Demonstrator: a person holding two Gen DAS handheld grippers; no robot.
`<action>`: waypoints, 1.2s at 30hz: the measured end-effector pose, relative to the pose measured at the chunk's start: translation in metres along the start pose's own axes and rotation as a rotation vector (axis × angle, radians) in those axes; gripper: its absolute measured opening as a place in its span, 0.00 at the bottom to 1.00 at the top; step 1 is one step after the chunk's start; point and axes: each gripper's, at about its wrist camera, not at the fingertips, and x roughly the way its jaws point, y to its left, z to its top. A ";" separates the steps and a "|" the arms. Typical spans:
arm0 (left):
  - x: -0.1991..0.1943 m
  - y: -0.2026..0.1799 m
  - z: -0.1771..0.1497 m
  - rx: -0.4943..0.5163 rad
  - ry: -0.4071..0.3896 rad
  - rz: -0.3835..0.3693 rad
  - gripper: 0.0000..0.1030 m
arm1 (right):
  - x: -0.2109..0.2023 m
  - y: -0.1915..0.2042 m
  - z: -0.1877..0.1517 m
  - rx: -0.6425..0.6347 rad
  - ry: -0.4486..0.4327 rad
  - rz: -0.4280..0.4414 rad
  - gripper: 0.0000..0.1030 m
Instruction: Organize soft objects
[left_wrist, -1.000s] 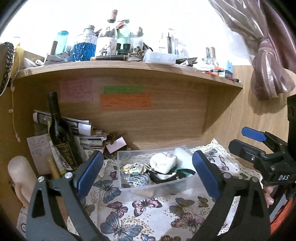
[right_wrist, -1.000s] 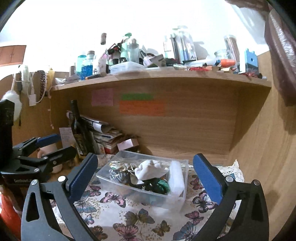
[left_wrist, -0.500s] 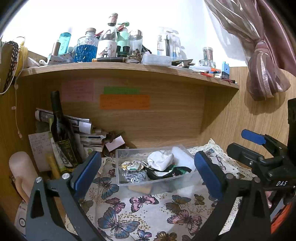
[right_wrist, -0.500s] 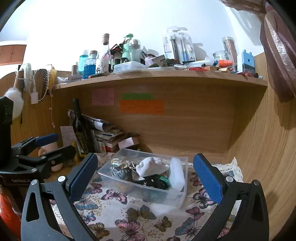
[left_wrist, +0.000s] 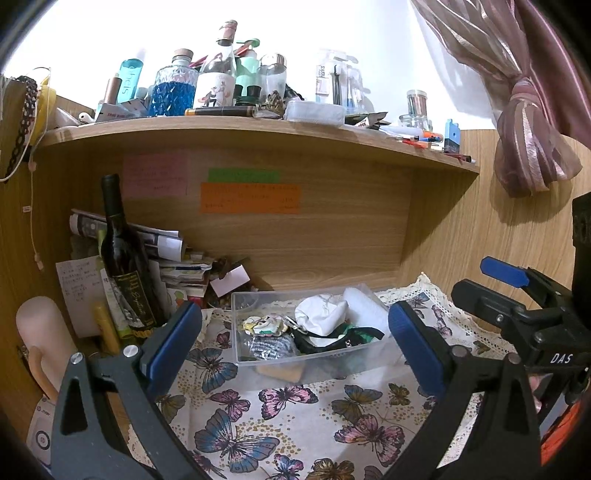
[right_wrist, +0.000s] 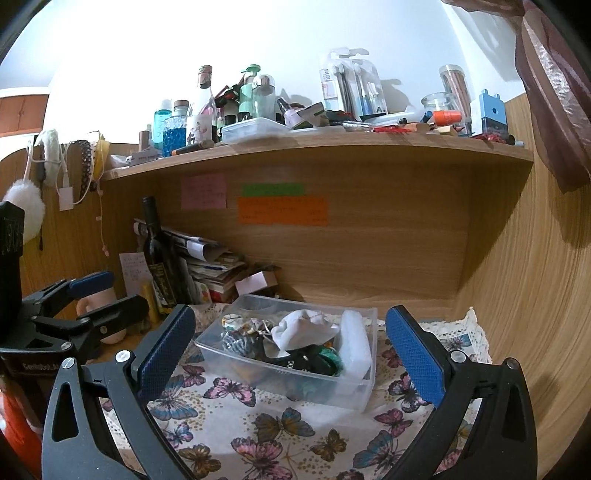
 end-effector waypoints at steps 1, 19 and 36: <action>0.000 0.000 0.000 -0.001 0.000 -0.001 0.99 | 0.000 0.000 0.000 -0.001 0.000 -0.002 1.00; -0.003 -0.001 0.001 -0.001 -0.016 -0.003 1.00 | -0.002 0.003 0.002 -0.007 -0.010 0.004 1.00; -0.004 0.001 0.003 -0.008 -0.023 -0.002 1.00 | -0.001 0.006 0.003 -0.008 -0.007 0.003 1.00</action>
